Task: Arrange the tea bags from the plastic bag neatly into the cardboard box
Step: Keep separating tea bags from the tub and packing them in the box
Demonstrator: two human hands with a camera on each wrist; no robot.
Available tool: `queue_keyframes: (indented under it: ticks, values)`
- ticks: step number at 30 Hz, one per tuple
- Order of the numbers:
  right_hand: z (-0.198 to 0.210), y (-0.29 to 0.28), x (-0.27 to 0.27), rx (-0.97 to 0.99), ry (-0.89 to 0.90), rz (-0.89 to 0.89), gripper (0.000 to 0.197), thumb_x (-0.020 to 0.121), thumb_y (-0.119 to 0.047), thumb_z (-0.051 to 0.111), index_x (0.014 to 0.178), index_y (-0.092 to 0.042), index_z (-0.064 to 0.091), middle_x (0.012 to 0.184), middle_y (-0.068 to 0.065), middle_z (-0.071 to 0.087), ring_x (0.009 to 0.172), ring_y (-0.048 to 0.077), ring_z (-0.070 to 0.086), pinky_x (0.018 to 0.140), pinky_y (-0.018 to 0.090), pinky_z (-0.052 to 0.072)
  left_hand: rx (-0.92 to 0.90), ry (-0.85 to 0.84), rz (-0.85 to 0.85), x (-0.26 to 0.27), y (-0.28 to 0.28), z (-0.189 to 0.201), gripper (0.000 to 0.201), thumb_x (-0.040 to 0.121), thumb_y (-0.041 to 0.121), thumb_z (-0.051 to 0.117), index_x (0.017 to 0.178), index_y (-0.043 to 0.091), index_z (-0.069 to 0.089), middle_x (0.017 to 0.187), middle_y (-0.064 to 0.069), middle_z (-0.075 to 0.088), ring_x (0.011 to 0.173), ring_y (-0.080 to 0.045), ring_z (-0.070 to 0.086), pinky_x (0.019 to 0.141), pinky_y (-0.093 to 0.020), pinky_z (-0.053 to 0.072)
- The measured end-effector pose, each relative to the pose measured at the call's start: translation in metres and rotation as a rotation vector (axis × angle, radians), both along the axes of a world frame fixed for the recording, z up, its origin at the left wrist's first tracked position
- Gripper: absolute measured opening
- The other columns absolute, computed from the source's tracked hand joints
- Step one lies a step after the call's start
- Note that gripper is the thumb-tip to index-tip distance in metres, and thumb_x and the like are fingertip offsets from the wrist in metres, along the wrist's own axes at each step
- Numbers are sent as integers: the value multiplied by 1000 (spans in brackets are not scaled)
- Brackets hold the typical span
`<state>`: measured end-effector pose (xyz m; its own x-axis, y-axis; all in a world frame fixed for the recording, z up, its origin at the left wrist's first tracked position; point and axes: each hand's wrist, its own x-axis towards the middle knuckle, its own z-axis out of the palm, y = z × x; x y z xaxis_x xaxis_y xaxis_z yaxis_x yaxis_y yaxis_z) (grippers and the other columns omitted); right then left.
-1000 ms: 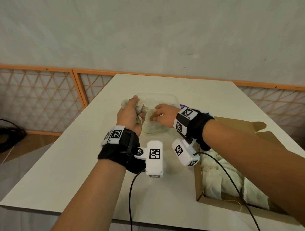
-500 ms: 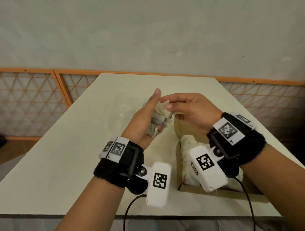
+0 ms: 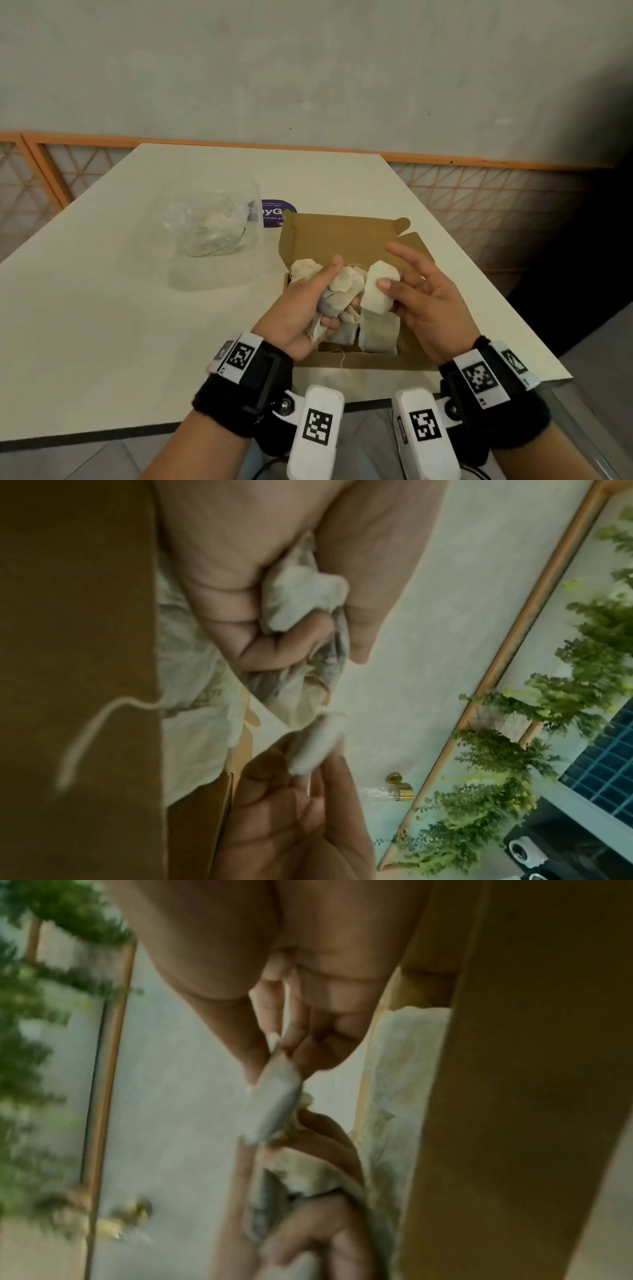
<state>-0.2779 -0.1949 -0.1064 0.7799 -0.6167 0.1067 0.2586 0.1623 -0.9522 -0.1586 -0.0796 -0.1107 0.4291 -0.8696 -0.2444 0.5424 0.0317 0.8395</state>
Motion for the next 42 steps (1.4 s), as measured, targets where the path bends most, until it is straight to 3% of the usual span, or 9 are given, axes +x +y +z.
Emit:
queue_keyframes:
  ticks: [4,8,11,16,19,25,34,39,42]
  values:
    - [-10,-3,-4,111,-70,68,52,37,-31,92,83,-14,76,84,7,73,80,18,70,70,30,58,26,-98,33,-1,-6,-3,38,68,52,65,78,16,66,63,-5,55,46,-9,37,36,-13,30]
    - [-18,3,2,74,-31,44,54,33,-42,92,76,-14,75,76,1,69,69,13,56,61,18,49,-6,-158,126,-5,-7,-6,40,74,51,64,87,13,65,71,-8,57,52,-13,49,44,-17,35]
    - [-18,6,6,80,-11,21,47,41,-39,91,78,-16,75,79,2,68,73,20,49,57,17,43,-9,-163,210,-7,-8,-8,41,78,49,66,92,10,66,81,-13,65,69,-22,61,58,-26,47]
    - [-18,21,18,24,27,-28,10,69,-14,73,78,-18,76,75,0,68,72,19,50,55,19,41,18,-158,247,-9,-8,-5,40,84,47,60,94,9,68,72,-8,67,62,-20,65,50,-26,51]
    - [-16,25,20,36,9,-99,11,79,0,66,82,-9,72,68,-5,70,58,2,59,53,14,46,28,-185,242,-12,-8,-4,26,88,38,60,86,13,68,68,-4,66,55,-14,61,44,-18,43]
    - [-14,19,17,281,-88,-130,7,82,0,61,83,-3,67,71,4,72,66,14,69,59,27,56,28,-96,252,-9,-9,-6,12,89,19,61,97,10,64,74,-9,61,48,-12,53,36,-12,30]
    - [-17,5,12,438,-178,-33,51,71,-14,64,121,-6,55,104,6,65,102,21,60,83,34,54,-14,-8,371,-4,-12,-9,12,94,20,56,99,10,59,70,-5,64,47,-12,54,34,-15,31]
    - [-16,14,14,268,-82,71,16,67,-15,67,80,-9,74,84,6,72,82,17,68,75,30,57,35,-199,267,-8,-13,-11,10,93,22,56,91,14,62,72,-3,58,53,-11,49,37,-16,31]
    - [-16,15,19,211,-16,-8,7,79,-8,62,83,-5,67,80,7,70,78,18,65,70,31,57,32,-194,209,-9,-10,-9,20,92,31,58,93,12,65,73,-7,56,53,-13,48,36,-17,31]
